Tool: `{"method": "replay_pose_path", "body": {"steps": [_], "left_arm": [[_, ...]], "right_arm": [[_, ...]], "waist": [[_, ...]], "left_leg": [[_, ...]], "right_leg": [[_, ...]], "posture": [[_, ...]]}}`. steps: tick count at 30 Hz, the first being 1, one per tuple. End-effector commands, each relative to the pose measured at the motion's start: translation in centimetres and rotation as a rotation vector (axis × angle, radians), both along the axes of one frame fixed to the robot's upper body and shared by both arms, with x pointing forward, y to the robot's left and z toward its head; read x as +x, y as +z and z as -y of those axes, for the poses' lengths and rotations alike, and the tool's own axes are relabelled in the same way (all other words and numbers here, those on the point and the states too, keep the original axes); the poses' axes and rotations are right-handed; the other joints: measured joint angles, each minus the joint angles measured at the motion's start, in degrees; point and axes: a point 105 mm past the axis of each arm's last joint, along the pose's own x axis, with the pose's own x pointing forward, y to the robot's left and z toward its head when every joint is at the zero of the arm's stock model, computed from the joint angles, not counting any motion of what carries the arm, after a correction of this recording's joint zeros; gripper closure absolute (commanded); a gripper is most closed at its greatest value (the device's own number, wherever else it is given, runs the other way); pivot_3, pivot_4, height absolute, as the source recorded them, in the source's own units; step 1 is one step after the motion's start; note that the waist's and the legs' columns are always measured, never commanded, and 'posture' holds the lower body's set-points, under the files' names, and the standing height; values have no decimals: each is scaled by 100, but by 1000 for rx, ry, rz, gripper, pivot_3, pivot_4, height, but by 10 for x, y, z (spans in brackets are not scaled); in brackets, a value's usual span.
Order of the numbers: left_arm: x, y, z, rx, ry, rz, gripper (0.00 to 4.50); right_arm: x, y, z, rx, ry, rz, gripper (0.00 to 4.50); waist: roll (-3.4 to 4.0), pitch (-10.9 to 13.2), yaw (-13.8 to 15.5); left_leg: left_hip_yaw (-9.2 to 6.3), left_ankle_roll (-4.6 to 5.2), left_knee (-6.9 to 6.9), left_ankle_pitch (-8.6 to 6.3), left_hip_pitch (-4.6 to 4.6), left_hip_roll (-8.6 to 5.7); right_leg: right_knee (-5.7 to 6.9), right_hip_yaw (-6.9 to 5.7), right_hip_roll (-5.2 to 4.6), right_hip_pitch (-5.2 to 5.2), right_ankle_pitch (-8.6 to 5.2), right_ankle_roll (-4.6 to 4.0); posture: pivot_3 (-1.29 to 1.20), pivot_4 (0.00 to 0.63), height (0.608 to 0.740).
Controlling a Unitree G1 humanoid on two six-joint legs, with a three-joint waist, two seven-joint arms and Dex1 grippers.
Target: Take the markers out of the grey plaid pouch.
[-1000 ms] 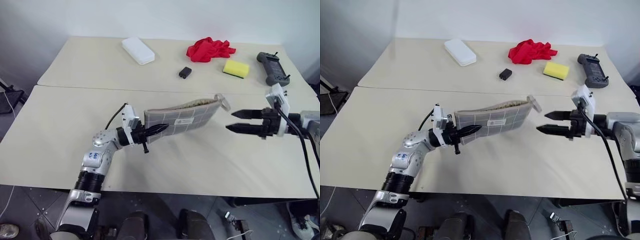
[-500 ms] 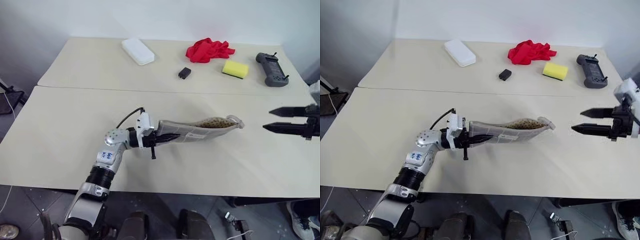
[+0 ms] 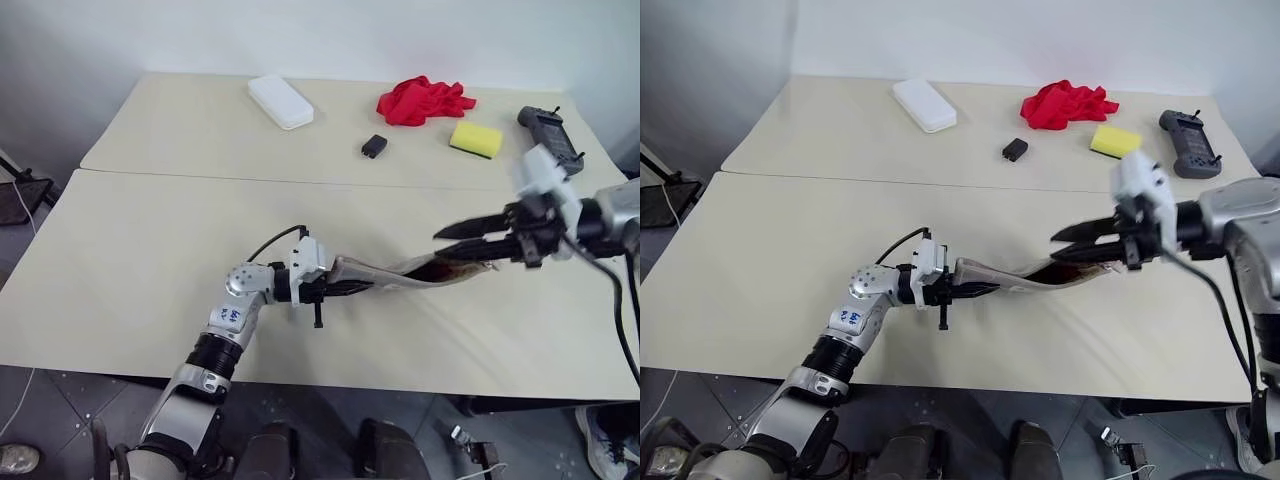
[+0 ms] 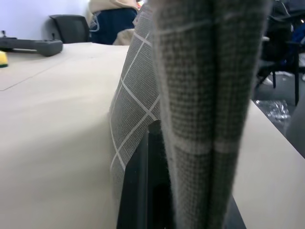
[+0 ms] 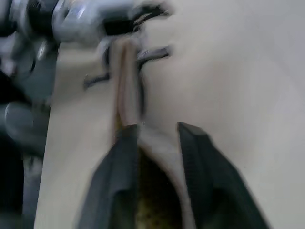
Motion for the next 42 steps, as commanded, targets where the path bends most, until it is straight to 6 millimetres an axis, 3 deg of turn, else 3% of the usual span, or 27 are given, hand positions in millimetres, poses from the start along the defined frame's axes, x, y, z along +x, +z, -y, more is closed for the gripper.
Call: {"method": "replay_pose_path", "body": {"steps": [1, 8, 13, 22, 27, 30, 33, 36, 39, 42], "left_arm": [[-3, 8, 0, -37, 4, 11, 4500], [-5, 5, -5, -30, 16, -9, 4500], [-6, 4, -2, -27, 11, -14, 4500], [-3, 5, -2, -42, 10, -54, 4500], [4, 5, -7, -43, 39, -63, 4500], [11, 8, -14, -68, 70, -85, 4500], [13, 11, -19, -105, 74, -146, 4500], [6, 9, -23, -85, 21, -177, 4500], [6, 5, -26, -62, 33, -183, 4500], [8, 0, -26, -50, 50, -178, 4500]], "right_arm": [[-5, 2, -1, -69, 63, 89, 4472], [10, -15, -3, -151, 48, 109, 4490], [28, -25, -15, -194, 4, 126, 4490], [31, -44, -45, -374, 88, 173, 4490], [44, -58, -30, -549, 40, 227, 4490], [29, -48, -41, -474, 46, 110, 4490], [8, -51, -37, -511, 89, 26, 4490], [-14, -50, -41, -502, 128, -68, 4490], [-14, -46, -45, -478, 82, -102, 4490], [5, -48, -44, -474, -6, -56, 4490]], "waist": [[0, 0, -13], [0, 0, -38], [1, 0, -41], [1, 0, -39], [1, -1, -40], [1, -1, -44], [1, 0, -36], [1, 0, -41], [1, 0, -47], [1, -1, -50]], "left_leg": [[0, 0, 0, 0, 0, 0], [2, 0, 1, 1, 7, 4], [3, 0, 2, 1, 7, 5], [1, 0, 4, 1, 7, 4], [0, 0, 4, 1, 7, 4], [2, 0, 5, 1, 8, 4], [0, 0, 4, 1, 8, 6], [-5, 0, 4, 1, 6, 5], [-14, 0, 3, 1, 7, 7], [-22, 0, 5, 1, 10, 7]], "right_leg": [[0, 0, 0, 0, 0, 0], [3, 1, 2, 6, 0, 1], [4, 1, 3, 5, 0, 1], [3, -1, 3, 7, 0, 1], [4, -2, 4, 9, 0, 1], [4, 0, 4, 9, 0, 1], [5, -2, 6, 8, 0, 1], [1, -3, 5, 8, 0, 1], [2, -1, 5, 8, 0, 0], [5, 5, 4, 8, 0, 0]], "posture": [[0, 150, 740], [0, 150, 740], [0, 150, 740], [0, 150, 740], [0, 150, 740], [0, 150, 740], [0, 150, 740], [0, 150, 740], [0, 150, 740], [0, 150, 740]]}}
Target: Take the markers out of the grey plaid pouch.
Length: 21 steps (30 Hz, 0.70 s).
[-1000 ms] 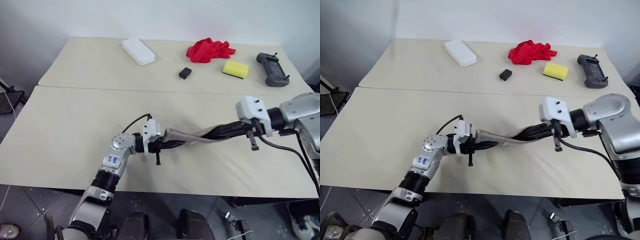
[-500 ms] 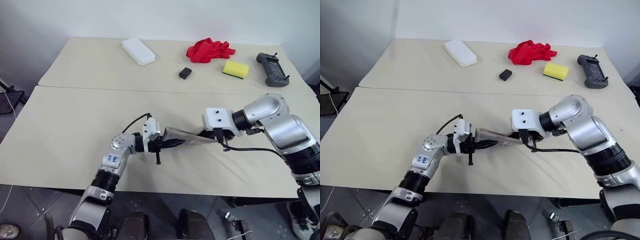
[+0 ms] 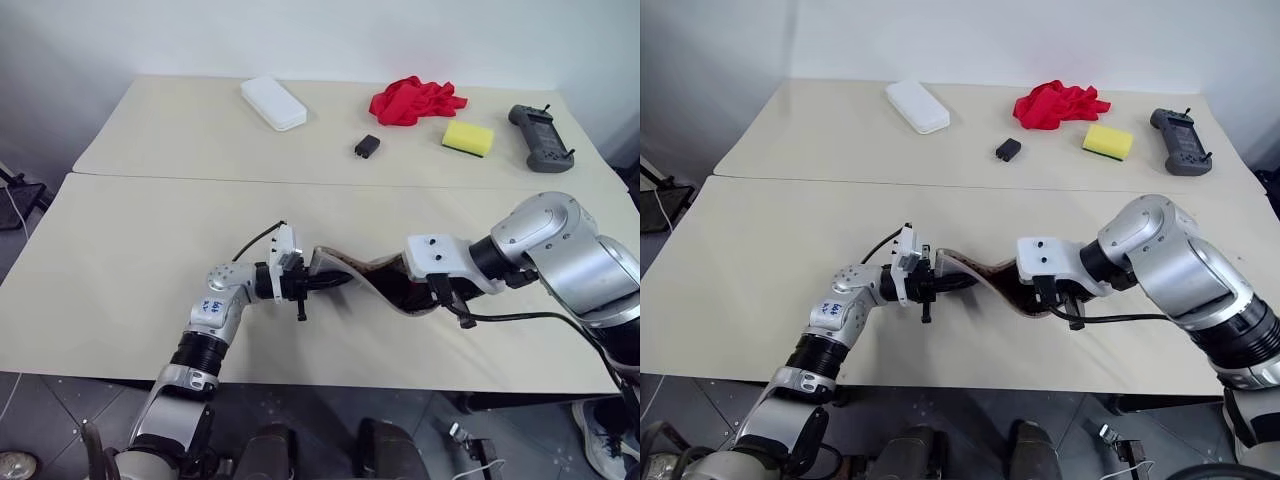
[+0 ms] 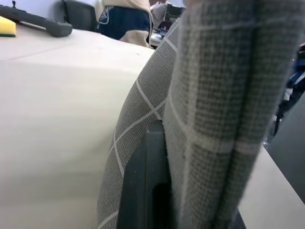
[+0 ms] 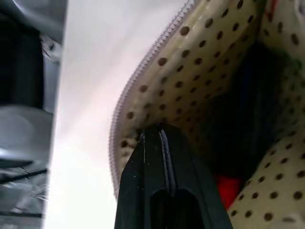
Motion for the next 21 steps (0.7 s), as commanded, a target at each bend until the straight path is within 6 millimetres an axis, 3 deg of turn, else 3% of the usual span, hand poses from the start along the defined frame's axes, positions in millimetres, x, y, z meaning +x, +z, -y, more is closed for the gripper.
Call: {"method": "replay_pose_path", "body": {"steps": [1, 5, 10, 12, 21], "left_arm": [[-1, -3, 1, 2, 14, 25, 4500], [-3, -10, 2, 18, 20, 37, 4500], [-3, -13, 1, 21, 31, 30, 4500], [-2, -14, 0, 23, 34, 29, 4500], [-1, -14, 3, 13, 35, 15, 4500]], "right_arm": [[18, 2, 1, -6, -55, 76, 4490], [38, 5, -13, 44, -97, 184, 4490], [41, 7, -29, 67, -39, 254, 4328], [43, 5, -30, 48, -22, 288, 3976], [54, -5, -37, 0, 20, 416, 1186]], "waist": [[0, 0, -5], [0, 0, -9], [0, -1, -8], [0, -1, -4], [1, -1, -19]], "left_leg": [[0, 0, 0, 0, 2, 0], [10, 0, -1, 0, 4, -1], [22, -2, 0, 1, 4, -2], [24, -1, 1, 1, 4, -4], [26, -2, 0, 1, 5, -2]], "right_leg": [[1, 1, 0, 0, 0, 0], [3, 2, 0, 0, 0, 0], [7, 2, 0, 0, 0, 0], [7, 1, 0, 0, 0, 0], [9, 0, 1, 0, 0, 0]], "posture": [[0, 150, 740], [0, 150, 740], [0, 150, 740], [0, 150, 740], [0, 150, 740]]}}
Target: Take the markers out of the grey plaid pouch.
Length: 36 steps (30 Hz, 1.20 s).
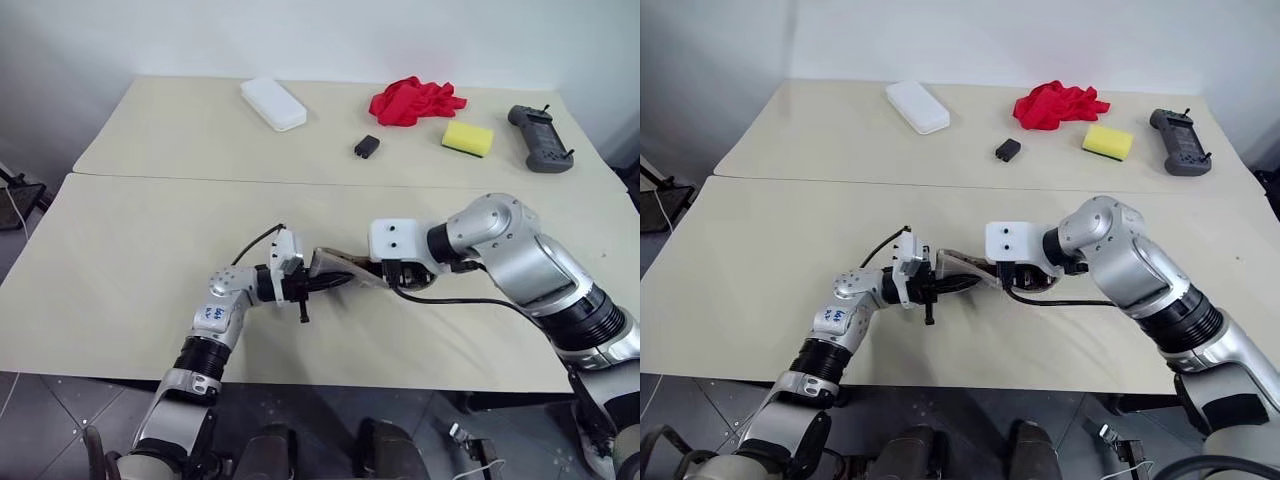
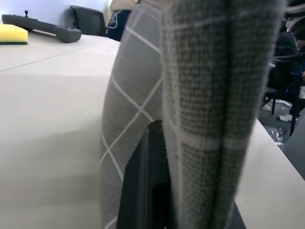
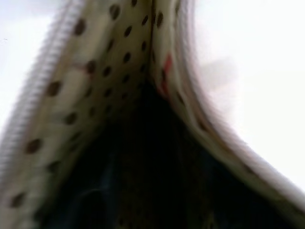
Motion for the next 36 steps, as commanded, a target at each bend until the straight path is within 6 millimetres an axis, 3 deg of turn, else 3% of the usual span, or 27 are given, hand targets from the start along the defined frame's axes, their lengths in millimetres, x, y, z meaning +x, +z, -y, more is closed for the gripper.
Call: {"method": "replay_pose_path", "body": {"steps": [1, 12, 17, 21, 25, 29, 32, 36], "left_arm": [[-2, -9, 1, 13, -3, -35, 4500], [-2, -7, 0, -6, -1, -61, 4500], [-1, -7, -1, -4, 9, -58, 4500], [0, -7, -5, 0, 25, -57, 4500], [0, -7, -7, 2, 34, -58, 4500], [-1, -8, -8, 3, 39, -59, 4500], [-1, -9, -9, 4, 42, -60, 4500], [-2, -9, -9, 6, 40, -60, 4500]], "right_arm": [[10, -2, -2, -26, 8, 98, 1186], [24, -37, 9, -115, -52, 35, 1186], [24, -34, 7, -115, -26, 40, 2759], [19, -10, 4, -88, 56, 100, 3830], [14, 11, 3, -28, 98, 137, 3868], [9, 25, 14, 37, 115, 128, 3868], [-3, 26, 20, 109, 216, 84, 3868], [0, 27, 31, 241, 244, 81, 3868]], "waist": [[0, 0, -5], [0, -1, -105], [0, -2, -107], [-1, -2, -108], [-1, -2, -113], [-2, -2, -105], [-2, -2, -106], [-2, -2, -114]], "left_leg": [[0, 0, 0, 0, 0, 0], [-2, 0, 1, 1, 10, 0], [-3, 0, 1, 1, 11, 0], [-3, -1, 1, 1, 12, 1], [-4, 0, -1, 1, 9, 0], [-4, 0, -1, 1, 7, 0], [-4, 0, -2, 1, 7, 0], [-3, 0, -4, 1, 10, 1]], "right_leg": [[0, 0, 0, 0, 0, 0], [2, -2, 0, 13, 0, 0], [2, -2, -1, 14, 0, 0], [1, -2, -1, 14, 0, 0], [-3, -2, -1, 12, 0, 0], [-5, -3, -1, 12, 0, 0], [-7, -4, -1, 12, 0, 0], [-8, -5, 0, 15, 0, 0]], "posture": [[0, 150, 740], [0, 150, 740], [0, 150, 740], [0, 150, 740], [0, 150, 740], [0, 150, 740], [0, 150, 740], [0, 150, 740]]}}
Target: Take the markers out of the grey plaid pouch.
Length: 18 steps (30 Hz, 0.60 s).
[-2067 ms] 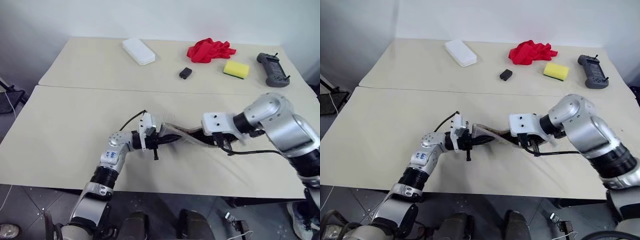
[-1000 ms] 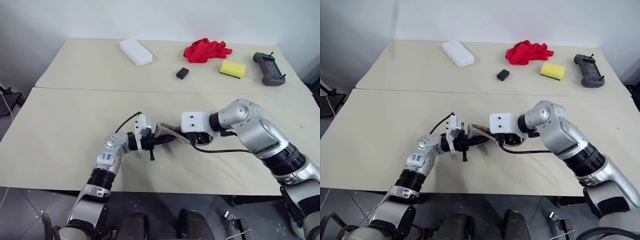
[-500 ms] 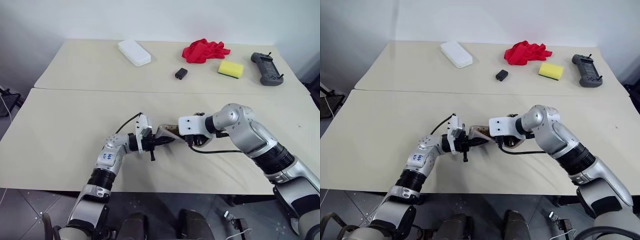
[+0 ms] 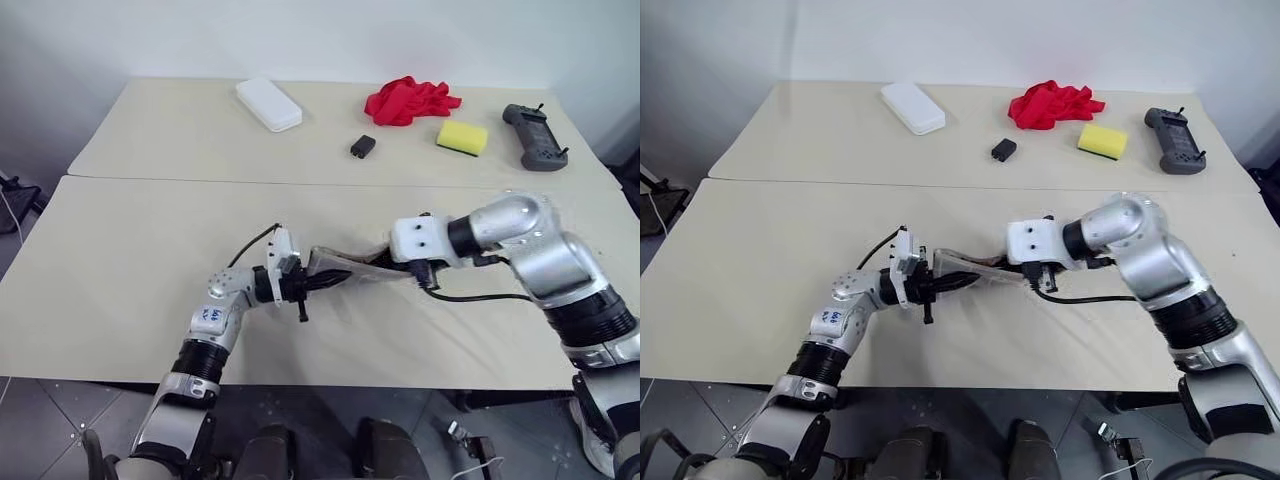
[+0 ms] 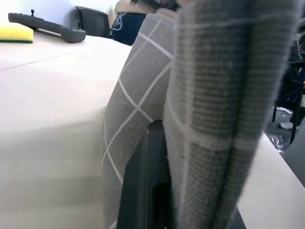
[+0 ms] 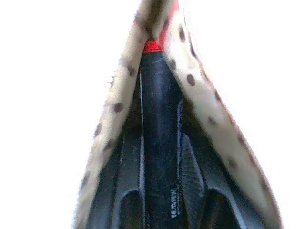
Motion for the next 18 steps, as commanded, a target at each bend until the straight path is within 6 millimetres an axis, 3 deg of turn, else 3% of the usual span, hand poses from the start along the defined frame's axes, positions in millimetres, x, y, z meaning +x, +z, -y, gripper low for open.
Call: {"method": "replay_pose_path", "body": {"steps": [1, 5, 11, 14, 18], "left_arm": [[-2, -9, -4, 24, 9, -27, 4500], [-2, -9, -4, 25, 7, -25, 4500], [-3, -8, -6, 23, 6, -26, 4500], [-4, -7, -6, 17, 4, -28, 4500], [-11, -6, -6, 7, -36, -23, 4500]], "right_arm": [[0, 18, 6, 186, 65, 43, 3868], [5, 32, 16, 437, -1, -29, 3869], [-24, 60, 16, 598, 75, -172, 3869], [-29, 80, 20, 694, 40, -217, 3869], [-29, 117, 63, 800, -150, -337, 3869]], "waist": [[0, 0, -1], [0, 0, -1], [0, 0, 4], [0, 0, 7], [6, 3, 24]], "left_leg": [[0, 0, 0, 0, 2, 0], [0, 1, 0, 1, 3, 1], [-5, 1, 0, 1, 3, 5], [-17, 1, 0, 1, 3, 7], [-42, 1, 1, 0, 1, 28]], "right_leg": [[0, 0, 0, 2, 0, 0], [3, 1, 0, 3, 0, 0], [3, 0, 0, 2, 0, 0], [3, 2, 0, 2, 0, -1], [5, 9, -6, -4, 1, -1]], "posture": [[0, 150, 740], [0, 150, 740], [0, 150, 740], [0, 150, 740], [0, 150, 740]]}}
